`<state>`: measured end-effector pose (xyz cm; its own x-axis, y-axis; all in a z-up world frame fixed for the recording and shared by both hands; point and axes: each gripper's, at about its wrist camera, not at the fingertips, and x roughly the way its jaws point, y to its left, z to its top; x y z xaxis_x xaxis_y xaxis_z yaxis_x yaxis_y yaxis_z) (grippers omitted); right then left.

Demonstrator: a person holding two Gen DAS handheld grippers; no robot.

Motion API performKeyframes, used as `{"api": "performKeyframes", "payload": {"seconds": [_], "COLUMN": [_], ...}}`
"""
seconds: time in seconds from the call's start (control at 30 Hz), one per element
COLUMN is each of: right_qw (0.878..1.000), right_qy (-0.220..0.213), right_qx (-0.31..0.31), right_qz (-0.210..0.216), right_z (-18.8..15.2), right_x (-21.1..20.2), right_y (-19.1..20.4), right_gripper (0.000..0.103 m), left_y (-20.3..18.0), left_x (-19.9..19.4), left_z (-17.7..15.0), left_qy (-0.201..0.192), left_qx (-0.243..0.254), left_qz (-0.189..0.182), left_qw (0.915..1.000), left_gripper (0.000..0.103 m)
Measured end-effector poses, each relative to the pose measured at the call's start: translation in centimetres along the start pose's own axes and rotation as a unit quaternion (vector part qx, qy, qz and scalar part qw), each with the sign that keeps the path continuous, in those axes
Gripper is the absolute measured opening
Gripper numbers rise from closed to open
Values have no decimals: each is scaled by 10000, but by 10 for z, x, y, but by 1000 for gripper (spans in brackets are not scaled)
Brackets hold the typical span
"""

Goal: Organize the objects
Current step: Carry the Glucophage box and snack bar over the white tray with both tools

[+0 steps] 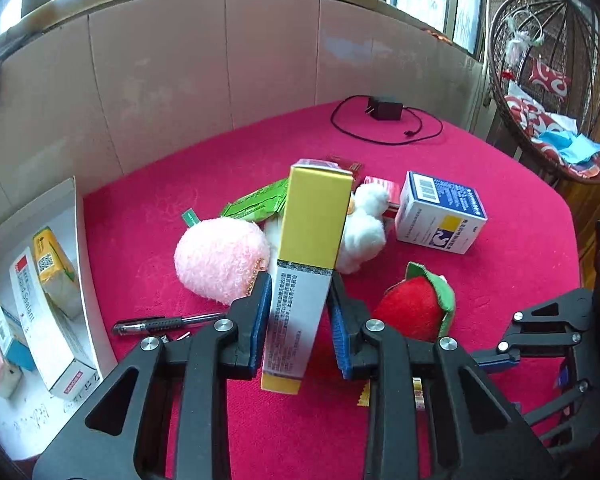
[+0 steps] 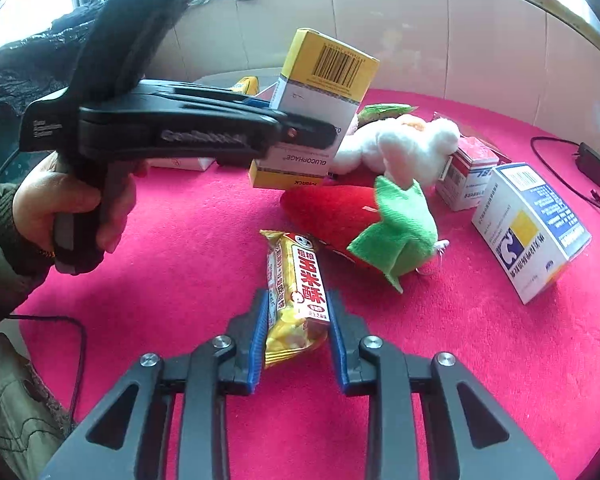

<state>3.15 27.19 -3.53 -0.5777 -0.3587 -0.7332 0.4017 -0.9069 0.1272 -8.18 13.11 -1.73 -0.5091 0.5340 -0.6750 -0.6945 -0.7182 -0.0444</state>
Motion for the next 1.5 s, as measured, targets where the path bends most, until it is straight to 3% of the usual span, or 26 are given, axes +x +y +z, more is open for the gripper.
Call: {"api": "performKeyframes", "payload": {"seconds": [0.13,0.3,0.67,1.07,1.5], "right_qw": [9998,9997,9993,9973,9951], "right_qy": [-115,-139,-189,-639,-961], "right_qx": [153,205,316,370,217], "right_qz": [23,-15,-34,42,-12], "right_z": [-4,-8,-13,-8,5], "right_x": [-14,-18,-9,-37,-58], "right_y": [-1,6,16,23,48], "right_gripper": [27,27,27,27,27], "left_y": [-1,-1,-9,-15,2], "left_x": [-14,0,7,-64,-98], "left_z": [-2,-7,-4,-8,-19], "left_qy": [-109,120,44,-781,-1106], "left_qx": [-80,-106,167,-208,-517], "left_qz": [-62,-2,103,13,176], "left_qw": [9999,9999,9998,9967,9924], "left_gripper": [24,24,21,20,20]}}
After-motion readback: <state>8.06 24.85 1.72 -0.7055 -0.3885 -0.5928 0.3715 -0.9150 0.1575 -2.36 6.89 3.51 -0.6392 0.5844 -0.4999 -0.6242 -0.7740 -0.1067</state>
